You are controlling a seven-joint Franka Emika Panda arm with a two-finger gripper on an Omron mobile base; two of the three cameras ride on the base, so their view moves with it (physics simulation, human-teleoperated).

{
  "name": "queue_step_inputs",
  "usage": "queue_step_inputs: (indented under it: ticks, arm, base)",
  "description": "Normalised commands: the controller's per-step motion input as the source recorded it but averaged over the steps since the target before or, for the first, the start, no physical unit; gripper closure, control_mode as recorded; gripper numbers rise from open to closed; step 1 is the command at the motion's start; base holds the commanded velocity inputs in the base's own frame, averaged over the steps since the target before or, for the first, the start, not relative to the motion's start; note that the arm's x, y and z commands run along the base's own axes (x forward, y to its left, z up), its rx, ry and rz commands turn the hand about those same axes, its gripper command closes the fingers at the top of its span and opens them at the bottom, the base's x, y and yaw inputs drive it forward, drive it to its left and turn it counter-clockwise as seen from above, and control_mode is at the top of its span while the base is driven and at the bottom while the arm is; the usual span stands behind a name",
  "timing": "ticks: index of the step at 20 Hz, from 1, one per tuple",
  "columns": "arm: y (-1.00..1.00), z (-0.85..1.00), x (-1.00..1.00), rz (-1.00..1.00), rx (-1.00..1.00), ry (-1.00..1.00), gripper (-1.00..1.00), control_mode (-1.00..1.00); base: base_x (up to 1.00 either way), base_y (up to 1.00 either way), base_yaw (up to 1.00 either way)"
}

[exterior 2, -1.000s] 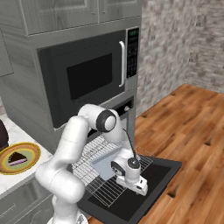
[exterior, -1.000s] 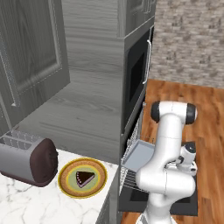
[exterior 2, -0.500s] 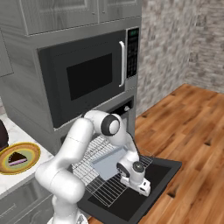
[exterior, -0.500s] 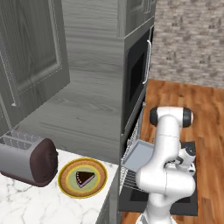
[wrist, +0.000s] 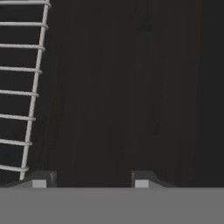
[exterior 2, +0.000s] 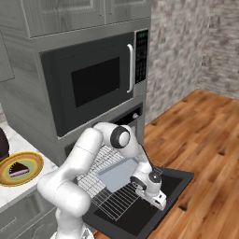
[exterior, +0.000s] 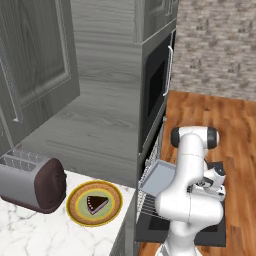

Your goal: Take the baked cake out of the oven and place it on the plate for cooling. Then close the oven door.

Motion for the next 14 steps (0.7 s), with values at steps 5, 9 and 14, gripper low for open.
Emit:
queue_step_inputs:
  ticks: [5, 9, 14]
  arm:
    - [-0.14, -0.39, 0.58, -0.08, 0.03, 0.03, -1.0, -1.0]
    - [-0.02, -0.24, 0.42, -0.05, 0.05, 0.02, -1.0, -1.0]
    - [0.11, -0.03, 0.12, 0.0, 0.06, 0.0, -1.0, -1.0]
  base:
    - [0.0, 0.0, 0.0]
    - [0.0, 0.0, 0.0]
    - [0.0, 0.0, 0.0]
